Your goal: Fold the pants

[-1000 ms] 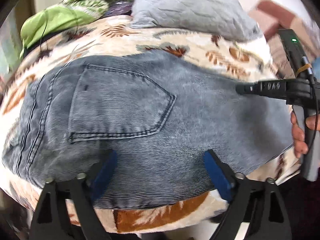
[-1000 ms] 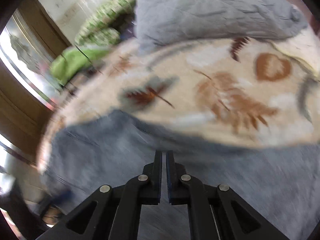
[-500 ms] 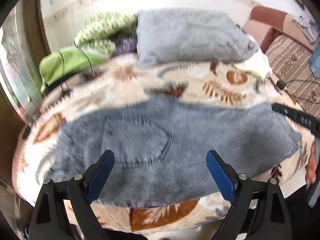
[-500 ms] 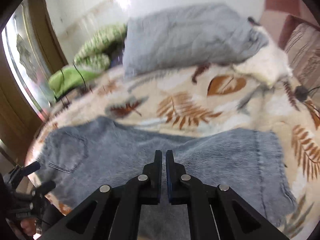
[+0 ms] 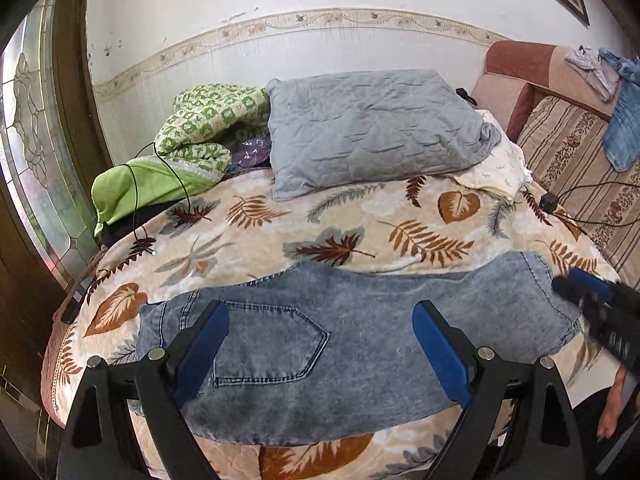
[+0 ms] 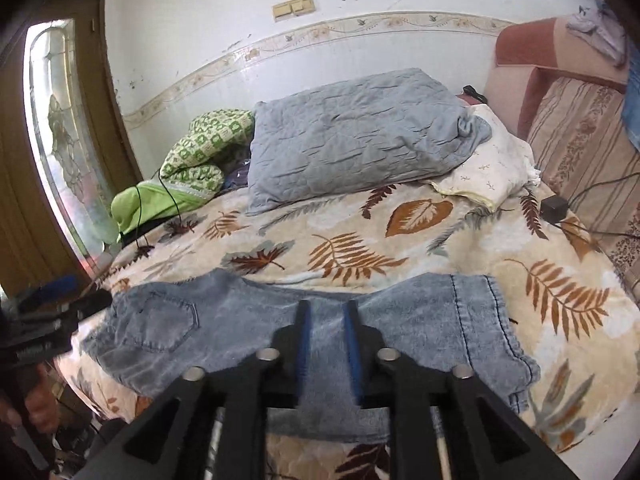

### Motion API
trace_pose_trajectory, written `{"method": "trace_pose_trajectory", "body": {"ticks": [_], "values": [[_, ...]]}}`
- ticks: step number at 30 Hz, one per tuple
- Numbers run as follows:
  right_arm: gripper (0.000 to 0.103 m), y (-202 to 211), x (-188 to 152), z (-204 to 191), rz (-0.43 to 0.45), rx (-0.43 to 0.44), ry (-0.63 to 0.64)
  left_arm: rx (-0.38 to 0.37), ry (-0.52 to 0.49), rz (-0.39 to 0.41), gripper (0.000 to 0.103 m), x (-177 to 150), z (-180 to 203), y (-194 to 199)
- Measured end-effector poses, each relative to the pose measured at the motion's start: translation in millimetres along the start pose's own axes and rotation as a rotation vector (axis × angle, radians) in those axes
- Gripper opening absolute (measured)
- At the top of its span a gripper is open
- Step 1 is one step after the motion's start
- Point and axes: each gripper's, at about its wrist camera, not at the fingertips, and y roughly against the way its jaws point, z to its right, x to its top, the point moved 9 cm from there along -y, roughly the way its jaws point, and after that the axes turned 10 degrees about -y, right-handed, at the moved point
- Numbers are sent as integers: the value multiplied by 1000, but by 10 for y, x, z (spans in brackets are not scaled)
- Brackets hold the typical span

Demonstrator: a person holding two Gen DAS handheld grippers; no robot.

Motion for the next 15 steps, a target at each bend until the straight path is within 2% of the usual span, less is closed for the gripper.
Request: {"method": "trace_pose_trajectory", "body": {"ticks": [2,4,6,8,11,15], "values": [[79,23,-20,-20,30,4,-3,5,4,2,93,19,12,-17],[80,49,-12,-53,61,20,-3,13,12,-1,93,16,5,-37],[80,19,-29,-63,56,11,10,16,19,-6,93,4,7,-63],[80,-53,-59,-34,40,-20,10,17,23,-16,93,-20,10,-92],[80,-159,-105,-4,0,-14,-19,28,27,-18,93,-53,-24,-104],[80,-249,-131,124,-26,-100,1,39,53,-30,94,-171,-183,-142]]}}
